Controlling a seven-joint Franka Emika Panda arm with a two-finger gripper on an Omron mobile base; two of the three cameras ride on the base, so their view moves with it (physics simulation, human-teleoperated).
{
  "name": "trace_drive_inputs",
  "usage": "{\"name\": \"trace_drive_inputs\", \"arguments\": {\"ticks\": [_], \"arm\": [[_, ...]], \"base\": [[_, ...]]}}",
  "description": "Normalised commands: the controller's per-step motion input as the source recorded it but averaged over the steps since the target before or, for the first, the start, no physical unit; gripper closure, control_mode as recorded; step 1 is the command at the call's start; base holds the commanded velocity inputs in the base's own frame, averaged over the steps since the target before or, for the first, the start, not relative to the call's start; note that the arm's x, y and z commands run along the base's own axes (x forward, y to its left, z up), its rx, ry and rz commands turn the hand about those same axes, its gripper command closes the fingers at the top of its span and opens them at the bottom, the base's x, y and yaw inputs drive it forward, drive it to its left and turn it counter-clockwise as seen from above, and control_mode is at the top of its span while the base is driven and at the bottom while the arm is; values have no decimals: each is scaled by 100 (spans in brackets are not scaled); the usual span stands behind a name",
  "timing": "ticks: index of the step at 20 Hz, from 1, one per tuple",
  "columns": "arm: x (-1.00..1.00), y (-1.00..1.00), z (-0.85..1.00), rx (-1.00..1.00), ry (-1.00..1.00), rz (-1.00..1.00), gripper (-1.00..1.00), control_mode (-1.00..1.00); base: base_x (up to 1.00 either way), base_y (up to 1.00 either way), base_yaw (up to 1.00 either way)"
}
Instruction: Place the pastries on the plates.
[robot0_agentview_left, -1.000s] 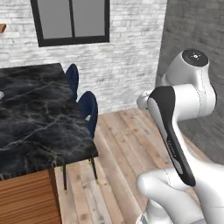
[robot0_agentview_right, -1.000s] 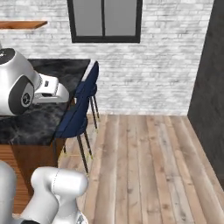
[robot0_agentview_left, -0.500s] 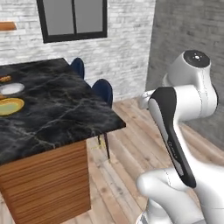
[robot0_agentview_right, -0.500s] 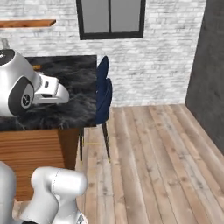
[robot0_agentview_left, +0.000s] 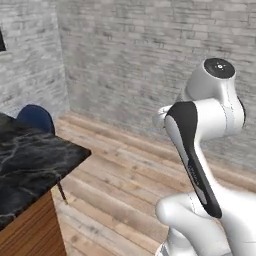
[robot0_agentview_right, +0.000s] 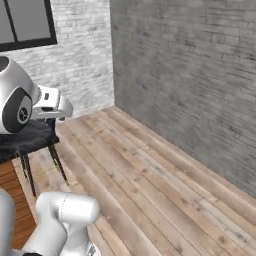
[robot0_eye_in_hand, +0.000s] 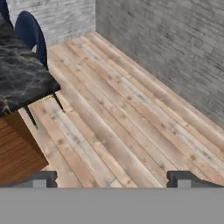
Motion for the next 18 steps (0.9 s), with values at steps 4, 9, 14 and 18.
{"name": "trace_drive_inputs", "arguments": {"ticks": [4,9,14,18], "arm": [[0,0,0,0,0,0,-100,100],[0,0,0,0,0,0,-100,100],[0,0,0,0,0,0,-100,100],[0,0,0,0,0,0,-100,100]], "base": [[0,4,-100],[-42,27,-87],[-100,70,-30],[-100,57,-15]]}}
